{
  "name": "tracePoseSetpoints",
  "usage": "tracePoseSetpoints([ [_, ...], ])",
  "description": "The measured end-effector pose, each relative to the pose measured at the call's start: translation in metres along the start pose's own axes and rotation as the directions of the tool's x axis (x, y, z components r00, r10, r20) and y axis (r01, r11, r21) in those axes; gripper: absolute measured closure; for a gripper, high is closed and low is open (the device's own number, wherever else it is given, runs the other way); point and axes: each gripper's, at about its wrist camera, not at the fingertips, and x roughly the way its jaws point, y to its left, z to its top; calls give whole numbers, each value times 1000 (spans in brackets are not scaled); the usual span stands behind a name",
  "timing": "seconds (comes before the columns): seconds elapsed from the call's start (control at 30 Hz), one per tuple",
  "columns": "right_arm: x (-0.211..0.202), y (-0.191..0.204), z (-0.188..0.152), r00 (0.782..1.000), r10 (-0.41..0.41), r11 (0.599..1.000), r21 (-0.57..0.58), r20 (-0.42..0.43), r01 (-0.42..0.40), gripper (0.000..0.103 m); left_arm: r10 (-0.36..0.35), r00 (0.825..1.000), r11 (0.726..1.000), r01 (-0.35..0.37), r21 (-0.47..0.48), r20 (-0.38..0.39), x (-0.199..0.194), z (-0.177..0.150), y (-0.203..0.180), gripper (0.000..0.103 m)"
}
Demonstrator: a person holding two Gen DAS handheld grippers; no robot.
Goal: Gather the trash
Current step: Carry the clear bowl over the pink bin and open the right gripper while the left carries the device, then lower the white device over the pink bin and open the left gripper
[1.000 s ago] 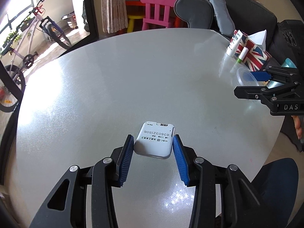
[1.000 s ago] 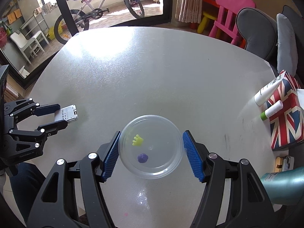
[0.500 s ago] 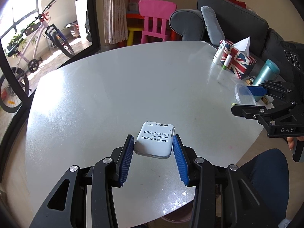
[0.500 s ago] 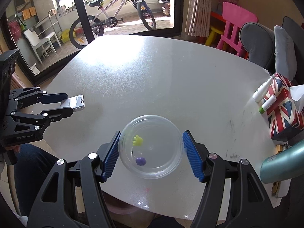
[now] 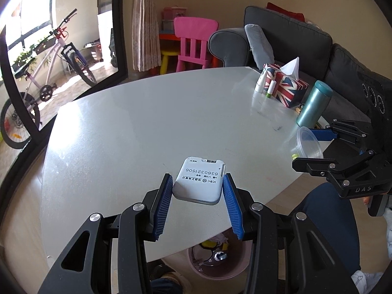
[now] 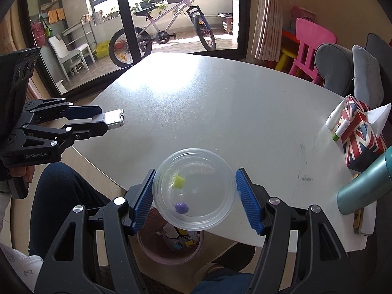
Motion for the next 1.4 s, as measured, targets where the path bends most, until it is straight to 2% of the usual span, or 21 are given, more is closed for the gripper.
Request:
tracePoseSetpoints([
  [0.33,-13,30,-27,997,73,997,-27,-17,-73,38,-26,1000,999,26,-23,-8,-21,-33,-13,61],
  [0.53,-8,42,-40,991,128,991,-36,-49,-130,37,-24,1000,999,23,-46,-13,-26,-41,-9,61],
  [0.6,-7,44,-41,990,127,991,-43,-53,-130,29,-26,999,998,26,-50,-18,-25,-43,-9,61],
  [0.63,-8,45,-41,990,130,990,-41,-49,-132,15,-29,999,998,28,-54,-19,-25,-43,-9,61],
  [0.67,-8,44,-40,990,132,990,-34,-44,-134,10,-29,999,998,27,-54,-22,-24,-44,-9,61],
  [0.77,-10,44,-38,993,115,993,-26,-38,-116,6,-38,999,998,36,-55,-30,-22,-46,-9,61],
  [1.4,-12,28,-37,996,74,997,13,-39,-74,5,-88,994,996,87,-11,-65,-19,-50,-21,61],
])
